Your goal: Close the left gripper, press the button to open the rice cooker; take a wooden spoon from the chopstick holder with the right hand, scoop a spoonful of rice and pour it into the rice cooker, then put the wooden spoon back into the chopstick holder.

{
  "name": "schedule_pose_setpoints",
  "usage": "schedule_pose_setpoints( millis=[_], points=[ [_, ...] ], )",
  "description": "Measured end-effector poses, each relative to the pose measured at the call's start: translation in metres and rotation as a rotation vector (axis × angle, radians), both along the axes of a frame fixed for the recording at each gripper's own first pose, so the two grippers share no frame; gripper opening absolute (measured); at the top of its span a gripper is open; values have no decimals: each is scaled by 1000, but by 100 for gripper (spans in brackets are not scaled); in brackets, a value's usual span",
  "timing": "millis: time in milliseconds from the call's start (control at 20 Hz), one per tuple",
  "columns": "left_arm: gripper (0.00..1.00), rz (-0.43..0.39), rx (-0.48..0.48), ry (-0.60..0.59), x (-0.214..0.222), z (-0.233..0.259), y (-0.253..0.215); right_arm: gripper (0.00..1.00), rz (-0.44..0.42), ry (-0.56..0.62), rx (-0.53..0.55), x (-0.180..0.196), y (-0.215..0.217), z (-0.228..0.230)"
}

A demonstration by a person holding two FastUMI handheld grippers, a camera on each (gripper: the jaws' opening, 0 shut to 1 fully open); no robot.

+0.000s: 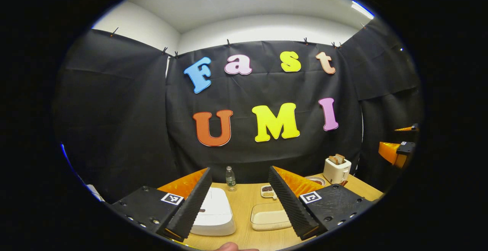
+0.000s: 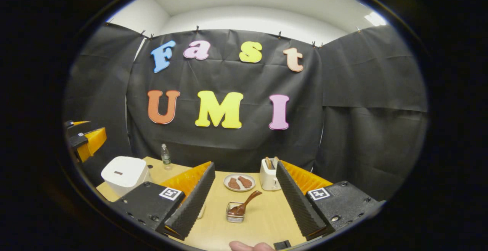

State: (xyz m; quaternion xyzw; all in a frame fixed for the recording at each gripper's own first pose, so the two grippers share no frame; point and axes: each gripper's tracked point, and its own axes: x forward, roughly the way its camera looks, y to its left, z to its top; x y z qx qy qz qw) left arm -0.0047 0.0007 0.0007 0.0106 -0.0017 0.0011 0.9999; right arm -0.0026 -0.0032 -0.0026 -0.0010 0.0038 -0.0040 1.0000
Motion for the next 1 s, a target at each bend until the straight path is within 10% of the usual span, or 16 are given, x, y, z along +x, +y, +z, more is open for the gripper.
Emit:
schedule_pose_setpoints(
  millis=[450, 500, 700, 1000],
  points=[
    [95, 19, -1, 23, 3, -5, 12, 100, 4, 8, -11, -2, 4, -2],
    [90, 1, 4, 33, 6, -10, 7, 100, 3, 8, -13, -2, 3, -2],
    [4, 74, 49, 15, 4, -4, 29, 100, -1, 8, -11, -2, 2, -2],
    [0, 91, 19, 62, 14, -17, 39, 100, 0, 27, -25, 0, 6, -7]
  ],
)
